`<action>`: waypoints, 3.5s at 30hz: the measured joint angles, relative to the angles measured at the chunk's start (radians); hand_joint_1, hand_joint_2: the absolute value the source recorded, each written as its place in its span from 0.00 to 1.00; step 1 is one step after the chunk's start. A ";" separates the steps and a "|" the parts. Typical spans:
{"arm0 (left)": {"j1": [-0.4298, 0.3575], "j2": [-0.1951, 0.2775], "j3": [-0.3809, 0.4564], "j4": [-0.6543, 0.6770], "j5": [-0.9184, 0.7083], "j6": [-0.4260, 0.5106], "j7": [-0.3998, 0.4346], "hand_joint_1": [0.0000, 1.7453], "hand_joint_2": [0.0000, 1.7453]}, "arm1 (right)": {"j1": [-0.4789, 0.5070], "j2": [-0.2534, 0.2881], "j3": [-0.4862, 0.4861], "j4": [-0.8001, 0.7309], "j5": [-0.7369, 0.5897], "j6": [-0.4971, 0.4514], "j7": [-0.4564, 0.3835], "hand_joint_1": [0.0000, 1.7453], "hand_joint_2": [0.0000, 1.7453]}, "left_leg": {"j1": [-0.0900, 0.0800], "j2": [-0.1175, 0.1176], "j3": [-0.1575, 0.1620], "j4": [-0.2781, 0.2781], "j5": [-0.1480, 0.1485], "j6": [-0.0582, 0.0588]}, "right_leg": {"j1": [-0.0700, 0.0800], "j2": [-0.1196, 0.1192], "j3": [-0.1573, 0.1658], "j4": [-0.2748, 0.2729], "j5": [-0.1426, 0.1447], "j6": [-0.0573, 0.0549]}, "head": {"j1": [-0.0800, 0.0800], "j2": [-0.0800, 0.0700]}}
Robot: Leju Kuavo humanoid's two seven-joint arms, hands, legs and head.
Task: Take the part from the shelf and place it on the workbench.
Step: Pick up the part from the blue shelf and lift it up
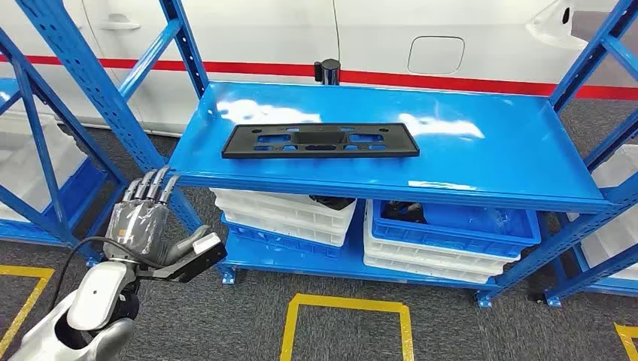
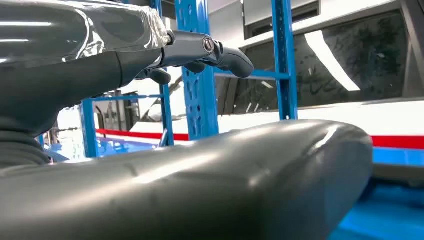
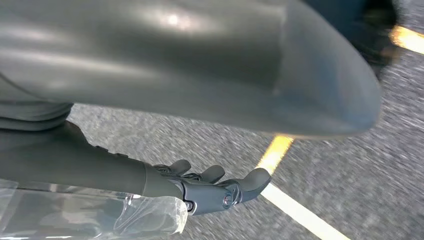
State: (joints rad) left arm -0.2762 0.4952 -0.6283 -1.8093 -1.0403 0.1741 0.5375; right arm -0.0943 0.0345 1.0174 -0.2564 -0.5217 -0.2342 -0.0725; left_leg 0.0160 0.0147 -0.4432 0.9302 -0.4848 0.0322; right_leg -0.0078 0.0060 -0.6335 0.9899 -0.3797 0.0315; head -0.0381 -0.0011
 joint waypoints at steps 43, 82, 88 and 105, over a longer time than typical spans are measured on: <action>0.000 -0.007 0.003 -0.008 0.276 0.031 -0.082 0.00 0.00 | -0.008 0.007 0.000 0.005 -0.003 0.000 -0.006 0.00 0.00 | -0.009 -0.016 -0.186 0.303 -0.116 -0.024 | 0.011 0.002 0.034 -0.035 -0.009 -0.037 | -0.010 0.000; -0.063 0.011 -0.031 0.103 0.143 -0.142 -0.030 0.00 1.00 | -0.021 0.007 0.020 0.009 0.006 0.016 0.001 0.00 0.00 | 0.020 -0.027 -0.093 0.008 0.070 -0.028 | -0.026 0.002 0.073 -0.060 -0.025 0.027 | -0.009 0.000; -0.091 0.008 -0.050 0.144 0.118 -0.141 -0.072 0.00 1.00 | -0.024 0.007 0.028 0.009 0.017 0.024 0.005 0.00 0.00 | 0.014 -0.021 -0.086 -0.004 0.077 0.002 | -0.021 -0.001 -0.071 0.245 -0.161 0.028 | -0.002 0.000; -0.247 -0.101 -0.197 0.321 0.074 -0.131 -0.161 0.00 1.00 | -0.044 0.018 0.050 0.009 0.029 0.042 0.019 0.00 0.00 | 0.015 -0.020 -0.232 0.277 -0.025 -0.039 | -0.010 0.006 0.072 -0.051 -0.031 -0.020 | -0.009 0.000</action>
State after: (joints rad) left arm -0.5234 0.3940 -0.8249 -1.4884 -0.9663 0.0433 0.3768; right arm -0.1385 0.0529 1.0672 -0.2476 -0.4925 -0.1923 -0.0539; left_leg 0.0306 -0.0049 -0.6752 1.2074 -0.5101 -0.0067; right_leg -0.0178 0.0124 -0.5618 0.9390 -0.4106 0.0110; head -0.0466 -0.0011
